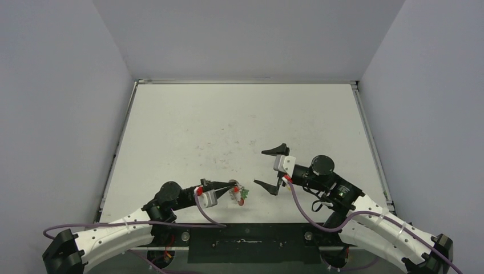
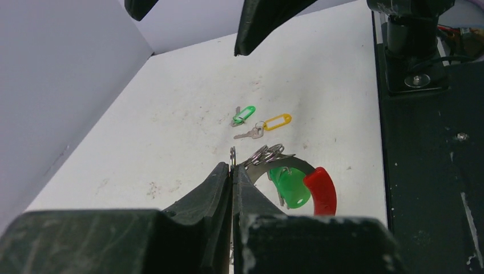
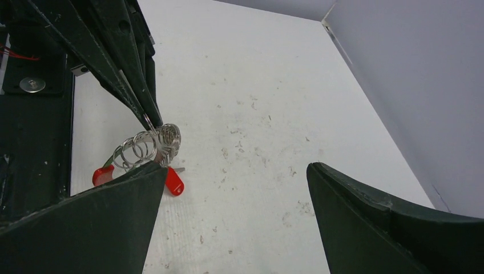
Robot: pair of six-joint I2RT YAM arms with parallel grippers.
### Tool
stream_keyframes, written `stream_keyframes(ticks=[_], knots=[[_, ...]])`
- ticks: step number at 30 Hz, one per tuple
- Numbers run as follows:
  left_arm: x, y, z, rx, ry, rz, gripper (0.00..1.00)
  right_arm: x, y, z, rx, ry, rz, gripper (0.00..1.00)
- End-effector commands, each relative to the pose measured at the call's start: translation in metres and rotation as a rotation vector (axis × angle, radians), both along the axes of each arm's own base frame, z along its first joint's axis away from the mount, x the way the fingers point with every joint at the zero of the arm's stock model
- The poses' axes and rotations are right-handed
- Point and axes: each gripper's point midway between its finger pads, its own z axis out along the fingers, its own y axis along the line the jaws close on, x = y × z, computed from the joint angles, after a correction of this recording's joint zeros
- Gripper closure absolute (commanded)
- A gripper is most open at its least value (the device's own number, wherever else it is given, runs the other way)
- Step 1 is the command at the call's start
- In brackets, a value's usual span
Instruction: Put the keys on the keyring
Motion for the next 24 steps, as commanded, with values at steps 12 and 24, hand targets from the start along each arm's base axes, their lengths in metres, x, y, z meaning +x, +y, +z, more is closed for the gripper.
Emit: stream_keyframes(ticks=[12, 24], knots=[[-0.017, 0.001, 0.021, 0.121, -0.478, -0.124, 1.0, -0.027, 0.027, -0.004, -0.069, -0.08, 0.231, 0.1], [-0.01, 0.004, 0.028, 0.09, -0.357, -0.066, 1.0, -0.049, 0.056, -0.023, -0.163, -0.11, 0.324, 0.46]])
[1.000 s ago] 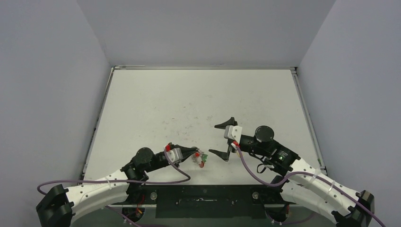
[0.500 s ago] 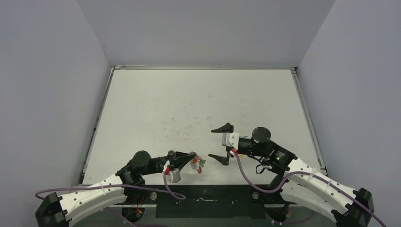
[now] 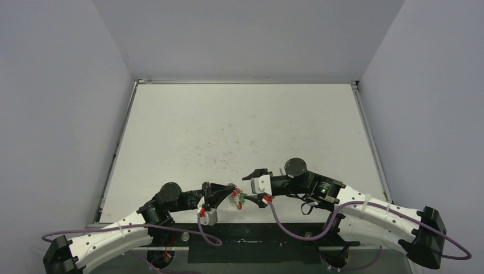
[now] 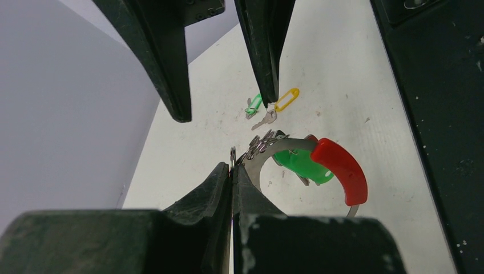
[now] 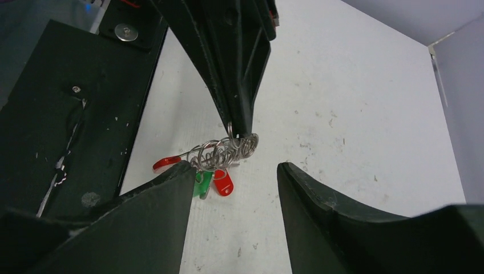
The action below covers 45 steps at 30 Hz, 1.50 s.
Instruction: Put the keys on the keyring
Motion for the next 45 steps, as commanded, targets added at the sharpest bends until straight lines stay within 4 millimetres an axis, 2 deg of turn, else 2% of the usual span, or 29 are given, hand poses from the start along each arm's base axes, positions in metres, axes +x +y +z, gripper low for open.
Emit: stream_keyframes(ticks=[1, 7, 23, 29, 33, 37, 42, 45], knots=[[0.006, -0.004, 0.038, -0.101, 0.085, 0.041, 1.0, 0.0, 0.017, 0.02, 0.031, -0.051, 0.026, 0.5], [0.01, -0.01, 0.035, -0.127, 0.251, 0.064, 1.0, 0.01, 0.025, 0.023, 0.033, -0.056, -0.017, 0.68], [0.011, -0.018, 0.041, -0.156, 0.314, 0.057, 1.0, 0.006, 0.033, 0.011, -0.01, -0.033, 0.016, 0.71], [0.008, -0.018, 0.044, -0.17, 0.31, 0.039, 1.0, 0.009, 0.036, 0.008, -0.025, -0.039, 0.013, 0.86], [0.007, -0.018, 0.044, -0.176, 0.317, 0.035, 1.0, 0.008, 0.035, 0.002, -0.045, -0.027, 0.015, 1.0], [0.006, -0.017, 0.041, -0.177, 0.326, 0.035, 1.0, 0.011, 0.032, 0.001, -0.043, -0.021, -0.02, 1.0], [0.006, -0.01, 0.04, -0.21, 0.328, 0.054, 0.85, 0.012, 0.029, 0.015, 0.053, -0.025, -0.051, 1.0], [0.006, -0.005, 0.04, -0.235, 0.325, 0.068, 0.8, 0.011, 0.028, 0.021, 0.105, -0.016, -0.063, 1.0]])
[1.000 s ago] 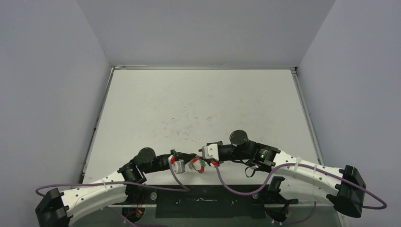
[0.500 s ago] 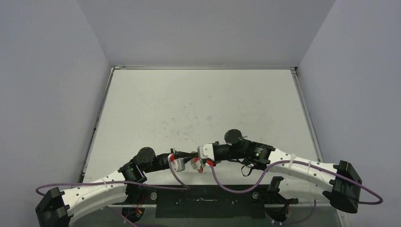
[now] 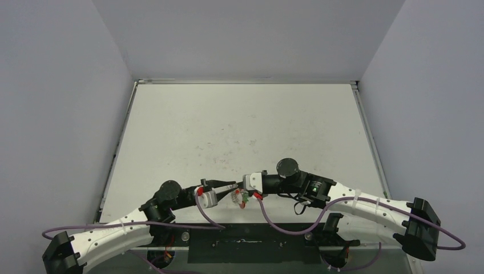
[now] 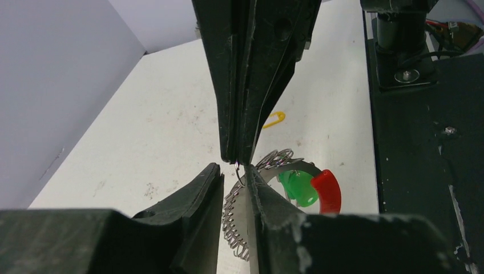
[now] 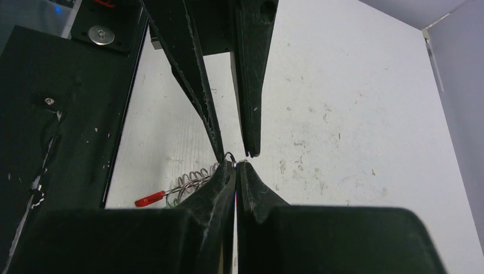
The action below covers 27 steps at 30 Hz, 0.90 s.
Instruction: Put the keys on the keyring
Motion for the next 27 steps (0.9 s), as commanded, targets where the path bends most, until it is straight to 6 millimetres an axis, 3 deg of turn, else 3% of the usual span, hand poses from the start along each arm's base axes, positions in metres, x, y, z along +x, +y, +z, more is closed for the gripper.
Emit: stream_keyframes(ticks=[1, 17, 27], knots=[[-0.001, 0.004, 0.031, -0.125, -0.048, 0.016, 0.79, 0.002, 0.005, 0.034, 0.16, -0.024, -0.027, 1.0], [-0.002, 0.003, 0.022, -0.119, -0.017, 0.012, 0.71, -0.001, 0.006, 0.057, 0.276, 0.002, -0.038, 1.0], [0.001, 0.003, 0.031, -0.206, 0.021, 0.033, 0.71, 0.0, 0.006, 0.061, 0.337, 0.034, -0.063, 1.0]])
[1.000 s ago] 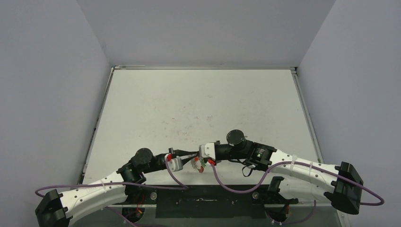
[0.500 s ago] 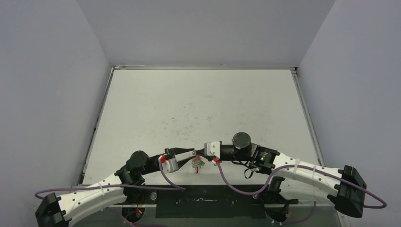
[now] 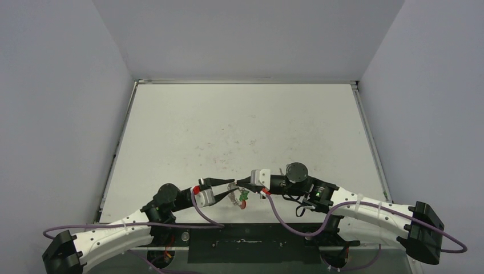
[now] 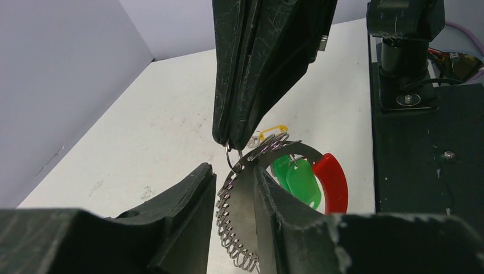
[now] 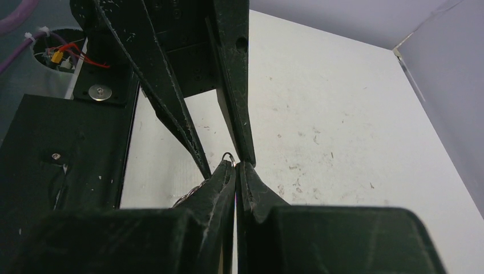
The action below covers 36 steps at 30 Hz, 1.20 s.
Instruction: Put the keys on the keyring
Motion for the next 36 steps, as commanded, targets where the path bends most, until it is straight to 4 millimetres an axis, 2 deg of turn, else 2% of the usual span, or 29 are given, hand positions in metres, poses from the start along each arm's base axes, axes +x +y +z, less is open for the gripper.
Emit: stream_keyframes(ticks=[1, 7, 12, 15, 18, 25, 31, 32, 35, 36], knots=[[0.001, -0.001, 0.025, -0.12, 0.0, 0.007, 0.71, 0.003, 0.004, 0.036, 0.135, -0.032, -0.011, 1.0], [0.001, -0.002, 0.025, -0.119, 0.006, 0.007, 0.81, 0.002, 0.004, 0.035, 0.142, -0.026, -0.011, 1.0], [0.002, -0.001, 0.028, -0.13, 0.006, 0.012, 0.81, 0.002, 0.005, 0.034, 0.134, -0.024, -0.007, 1.0], [0.003, -0.001, 0.03, -0.138, 0.007, 0.018, 0.76, 0.001, 0.005, 0.032, 0.128, -0.022, -0.003, 1.0], [0.004, 0.0, 0.031, -0.141, 0.009, 0.025, 0.76, 0.002, 0.006, 0.03, 0.124, -0.021, -0.003, 1.0], [0.005, -0.002, 0.027, -0.121, 0.021, 0.028, 1.0, 0.001, 0.005, 0.026, 0.103, -0.022, 0.003, 1.0], [0.006, -0.002, 0.024, -0.104, 0.032, 0.033, 1.0, 0.003, 0.004, 0.022, 0.076, -0.024, -0.009, 0.99], [0.006, -0.001, 0.023, -0.1, 0.033, 0.034, 1.0, 0.004, 0.003, 0.021, 0.07, -0.027, -0.011, 0.92], [0.007, -0.001, 0.021, -0.092, 0.04, 0.038, 1.0, 0.004, 0.0, 0.023, 0.069, -0.043, -0.018, 0.53], [0.007, -0.001, 0.021, -0.089, 0.042, 0.04, 1.0, 0.005, -0.002, 0.025, 0.072, -0.051, -0.027, 0.44]])
